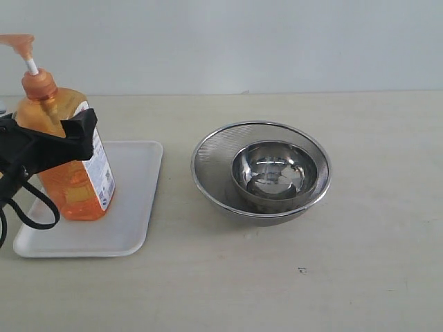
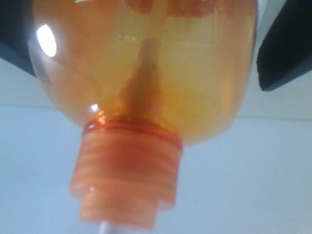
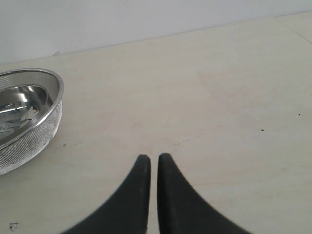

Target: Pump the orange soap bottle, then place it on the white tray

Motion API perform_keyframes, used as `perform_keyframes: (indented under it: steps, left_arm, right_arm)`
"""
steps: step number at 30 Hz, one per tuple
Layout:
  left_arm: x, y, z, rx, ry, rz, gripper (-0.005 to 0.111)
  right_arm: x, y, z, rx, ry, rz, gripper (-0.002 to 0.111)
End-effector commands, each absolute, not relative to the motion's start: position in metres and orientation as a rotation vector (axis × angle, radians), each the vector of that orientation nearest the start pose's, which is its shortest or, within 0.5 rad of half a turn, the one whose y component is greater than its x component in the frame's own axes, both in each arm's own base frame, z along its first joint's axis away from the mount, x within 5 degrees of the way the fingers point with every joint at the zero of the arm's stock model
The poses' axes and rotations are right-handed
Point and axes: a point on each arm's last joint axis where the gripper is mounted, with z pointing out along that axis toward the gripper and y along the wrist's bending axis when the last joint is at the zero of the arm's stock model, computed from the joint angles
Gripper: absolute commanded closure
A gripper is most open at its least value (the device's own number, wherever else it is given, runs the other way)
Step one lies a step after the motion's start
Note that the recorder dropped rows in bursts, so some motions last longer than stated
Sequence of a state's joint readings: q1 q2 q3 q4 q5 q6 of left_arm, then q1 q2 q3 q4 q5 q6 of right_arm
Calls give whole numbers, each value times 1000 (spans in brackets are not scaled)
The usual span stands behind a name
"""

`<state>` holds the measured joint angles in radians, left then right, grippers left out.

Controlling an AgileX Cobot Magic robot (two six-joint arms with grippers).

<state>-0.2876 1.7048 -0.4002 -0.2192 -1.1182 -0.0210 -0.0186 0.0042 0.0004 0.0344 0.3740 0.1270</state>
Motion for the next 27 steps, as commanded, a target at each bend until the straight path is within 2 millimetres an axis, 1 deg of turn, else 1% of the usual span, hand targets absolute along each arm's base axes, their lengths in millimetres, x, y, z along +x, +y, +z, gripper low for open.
perform_keyframes:
  steps: [1,5,9,14,18,24,27]
  left_arm:
    - [266,-61,164,-15,1655,-150,4]
    - [266,-61,166,-13,1651,-153,4]
    - [264,-60,173,-16,1631,-160,4]
    - [260,-60,181,-15,1678,-173,4]
    - [254,-60,188,18,1736,-168,4]
    - [243,-59,207,35,1747,-189,4]
    - [235,-58,212,39,1751,-198,4]
  right_arm:
    - [53,0,180,156,1847,105,107]
    - [53,0,180,156,1847,105,107]
    - [53,0,180,156,1847,105,107]
    - [53,0,180,156,1841,105,107]
    - [53,0,180,156,1843,105,107]
    - [53,0,180,156,1843,105,107]
    - [53,0,180,156,1843,105,107]
